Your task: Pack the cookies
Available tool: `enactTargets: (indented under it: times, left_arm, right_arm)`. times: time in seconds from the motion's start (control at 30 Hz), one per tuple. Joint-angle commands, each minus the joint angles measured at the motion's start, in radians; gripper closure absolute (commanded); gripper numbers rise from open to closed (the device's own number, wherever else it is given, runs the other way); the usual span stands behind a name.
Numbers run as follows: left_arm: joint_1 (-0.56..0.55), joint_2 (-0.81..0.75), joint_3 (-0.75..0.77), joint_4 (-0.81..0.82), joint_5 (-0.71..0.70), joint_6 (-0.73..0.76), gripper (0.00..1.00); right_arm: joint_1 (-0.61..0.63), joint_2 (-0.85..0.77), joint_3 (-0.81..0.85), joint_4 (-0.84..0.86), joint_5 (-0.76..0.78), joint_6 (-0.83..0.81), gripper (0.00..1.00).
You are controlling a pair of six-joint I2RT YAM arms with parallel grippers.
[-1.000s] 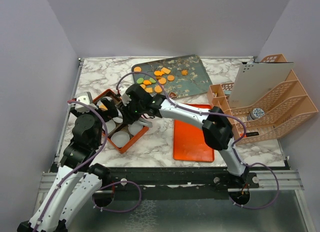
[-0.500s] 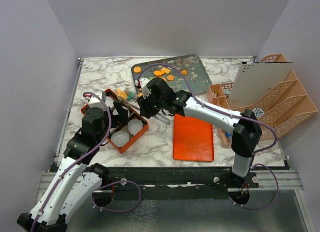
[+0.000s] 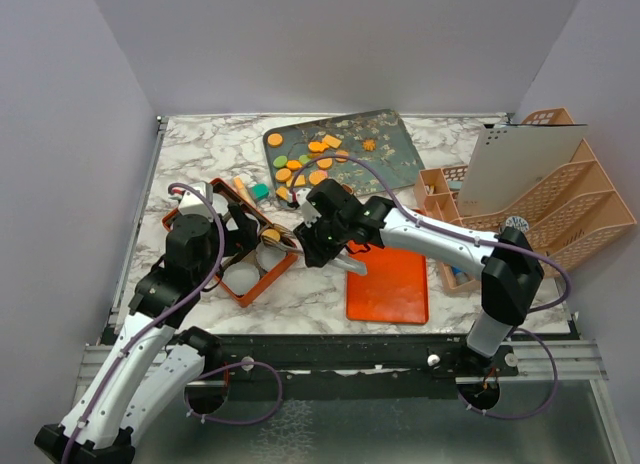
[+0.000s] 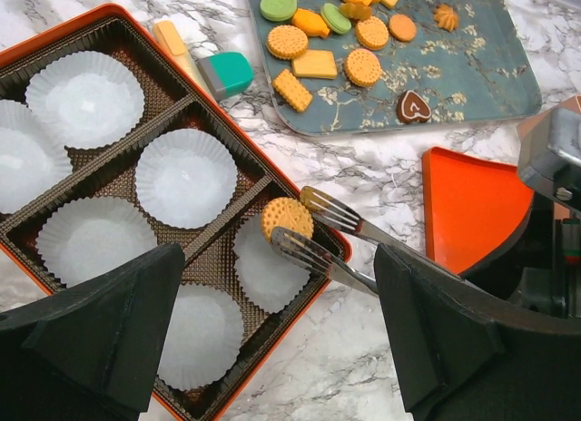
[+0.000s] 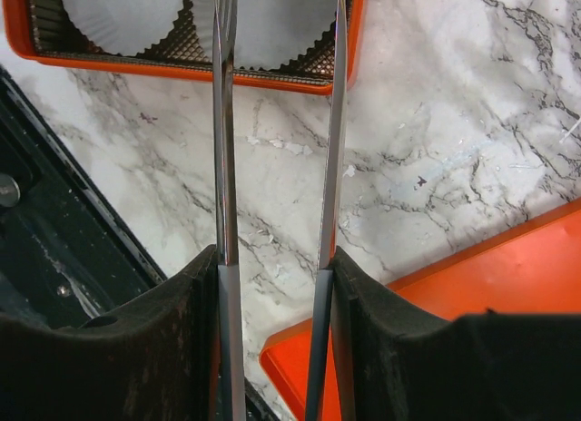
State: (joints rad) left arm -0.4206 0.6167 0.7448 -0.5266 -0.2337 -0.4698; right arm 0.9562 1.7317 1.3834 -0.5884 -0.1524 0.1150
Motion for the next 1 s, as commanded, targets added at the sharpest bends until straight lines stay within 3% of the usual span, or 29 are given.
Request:
enactTargets:
  times: [0.0,0.43,0.97]
  left_arm:
    - [0.003,0.011,0.011,0.003,0.015,0.007,0.05]
    - [0.003,0.028,-0.009,0.014,0.047,-0.003,0.05]
    - [0.003,0.079,-0.034,0.038,0.143,-0.031,0.05]
  right_arm:
    - [0.019,-0.039,-0.006,-0.029,-0.057,0.002,0.87]
    - [0.045,-0.019,-0.007,-0.064,-0.026,-0.004,0.79]
    - [0.046,0.008,-0.004,-0.045,0.029,-0.005,0.53]
